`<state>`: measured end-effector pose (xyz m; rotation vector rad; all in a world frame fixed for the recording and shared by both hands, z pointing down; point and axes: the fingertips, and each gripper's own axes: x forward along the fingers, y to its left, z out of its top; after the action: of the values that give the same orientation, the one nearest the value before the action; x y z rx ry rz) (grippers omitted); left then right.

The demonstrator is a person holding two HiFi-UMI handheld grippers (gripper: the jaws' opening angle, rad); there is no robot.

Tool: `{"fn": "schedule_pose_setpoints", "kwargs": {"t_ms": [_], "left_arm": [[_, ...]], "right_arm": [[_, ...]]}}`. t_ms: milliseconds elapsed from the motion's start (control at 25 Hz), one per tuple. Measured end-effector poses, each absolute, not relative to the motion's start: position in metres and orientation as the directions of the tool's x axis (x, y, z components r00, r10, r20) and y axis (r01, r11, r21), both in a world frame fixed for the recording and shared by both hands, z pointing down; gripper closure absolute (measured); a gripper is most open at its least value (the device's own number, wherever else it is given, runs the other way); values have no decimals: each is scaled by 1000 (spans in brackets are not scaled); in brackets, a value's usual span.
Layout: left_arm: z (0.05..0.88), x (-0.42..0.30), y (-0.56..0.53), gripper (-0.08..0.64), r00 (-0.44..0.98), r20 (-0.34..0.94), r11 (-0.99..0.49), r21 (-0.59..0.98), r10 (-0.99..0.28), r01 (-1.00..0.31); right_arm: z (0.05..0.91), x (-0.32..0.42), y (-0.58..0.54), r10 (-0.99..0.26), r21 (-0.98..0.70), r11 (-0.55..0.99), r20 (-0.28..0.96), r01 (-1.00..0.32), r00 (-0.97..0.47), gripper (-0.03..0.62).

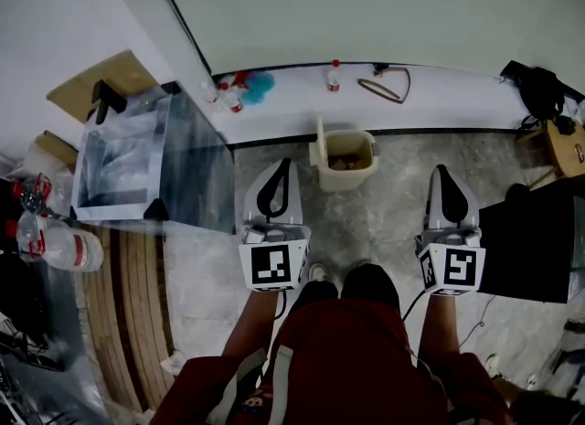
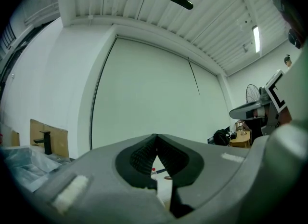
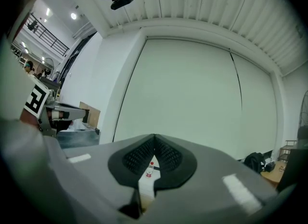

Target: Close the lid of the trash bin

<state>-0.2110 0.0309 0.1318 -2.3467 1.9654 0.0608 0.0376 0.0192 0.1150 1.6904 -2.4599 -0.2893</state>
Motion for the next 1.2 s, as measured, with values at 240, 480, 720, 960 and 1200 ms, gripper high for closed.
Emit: {"fn": "schedule_pose_setpoints", "kwargs": {"t_ms": [240,480,720,960,1200], "left_arm": [[155,-216,9,554,182,-51,-180,-33,-982,-983],[186,-214,-20,554,183,-5,-182,-47,-983,-982],[221,-204,-56,554,186,54,-186,6,-981,-982],[263,-190,-96,554,184,149,-183,21,-971,-983],[311,-176,-133,554,170,254,-168,29,-952,-985]], "right_arm": [[133,28,-2,-934,227,354,30,-907,-357,592],[161,27,-34,-930,198,367,75,-909,-360,592],[192,32,-77,-917,179,395,127,-901,-377,592],[228,30,-123,-885,148,451,202,-880,-419,592],[281,35,-162,-849,118,493,281,-862,-447,592]]}}
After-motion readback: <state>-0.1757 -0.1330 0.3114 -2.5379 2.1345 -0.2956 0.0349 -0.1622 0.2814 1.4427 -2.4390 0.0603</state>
